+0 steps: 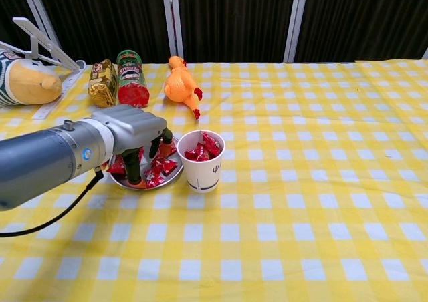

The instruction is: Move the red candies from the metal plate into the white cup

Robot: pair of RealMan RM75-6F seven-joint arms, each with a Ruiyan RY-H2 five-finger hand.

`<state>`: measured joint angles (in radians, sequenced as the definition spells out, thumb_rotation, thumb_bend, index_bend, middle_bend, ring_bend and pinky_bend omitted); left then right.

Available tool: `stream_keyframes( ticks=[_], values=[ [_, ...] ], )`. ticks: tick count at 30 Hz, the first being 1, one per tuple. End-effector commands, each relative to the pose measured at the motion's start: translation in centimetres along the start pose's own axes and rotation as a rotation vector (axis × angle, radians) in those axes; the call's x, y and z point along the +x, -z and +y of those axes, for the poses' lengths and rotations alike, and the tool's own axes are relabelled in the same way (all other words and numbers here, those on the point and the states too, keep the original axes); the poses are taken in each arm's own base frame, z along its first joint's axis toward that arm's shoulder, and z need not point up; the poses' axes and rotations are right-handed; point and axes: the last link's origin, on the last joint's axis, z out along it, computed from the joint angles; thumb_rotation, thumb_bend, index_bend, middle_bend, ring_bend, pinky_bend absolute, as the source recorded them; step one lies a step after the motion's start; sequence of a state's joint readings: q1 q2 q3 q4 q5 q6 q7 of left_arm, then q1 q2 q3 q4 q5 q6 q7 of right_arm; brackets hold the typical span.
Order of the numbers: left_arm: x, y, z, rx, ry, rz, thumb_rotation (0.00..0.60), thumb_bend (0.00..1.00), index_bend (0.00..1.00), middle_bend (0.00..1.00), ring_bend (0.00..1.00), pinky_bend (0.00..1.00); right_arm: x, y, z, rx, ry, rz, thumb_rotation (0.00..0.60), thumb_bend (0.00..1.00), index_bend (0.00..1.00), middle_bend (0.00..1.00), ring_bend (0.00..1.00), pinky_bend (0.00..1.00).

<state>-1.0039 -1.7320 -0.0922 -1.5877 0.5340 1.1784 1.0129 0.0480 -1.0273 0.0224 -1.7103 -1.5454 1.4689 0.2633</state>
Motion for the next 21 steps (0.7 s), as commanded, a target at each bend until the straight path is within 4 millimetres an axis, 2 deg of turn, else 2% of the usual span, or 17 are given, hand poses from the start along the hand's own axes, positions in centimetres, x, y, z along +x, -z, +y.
stream_keyframes(
  ticks=[1,15,17,21],
  values=[
    [0.02,-0.18,0.14,0.000,0.000,0.001,0.600,0.22,0.34,0.37,0.87,0.95,-0.01,-0.02,0.00,0.000,0.000,0.000,0.600,0.39,0.00,0.00,0.00,0.00],
    [-0.53,-0.67,0.24,0.007,-0.007,-0.009,0.600,0.25,0.38,0.42,0.87,0.95,-0.03,-0.02,-0.01,-0.002,-0.001,-0.002,0.600,0.39,0.00,0.00,0.00,0.00],
    [-0.62,-0.73,0.22,0.009,-0.005,-0.009,0.600,0.27,0.39,0.43,0.87,0.95,-0.04,-0.01,0.01,-0.002,-0.001,-0.002,0.600,0.39,0.00,0.00,0.00,0.00],
    [-0.89,-0.83,0.21,0.008,-0.007,-0.009,0.600,0.37,0.44,0.50,0.88,0.95,-0.06,0.01,-0.02,-0.002,-0.001,-0.004,0.600,0.39,0.00,0.00,0.00,0.00]
  ],
)
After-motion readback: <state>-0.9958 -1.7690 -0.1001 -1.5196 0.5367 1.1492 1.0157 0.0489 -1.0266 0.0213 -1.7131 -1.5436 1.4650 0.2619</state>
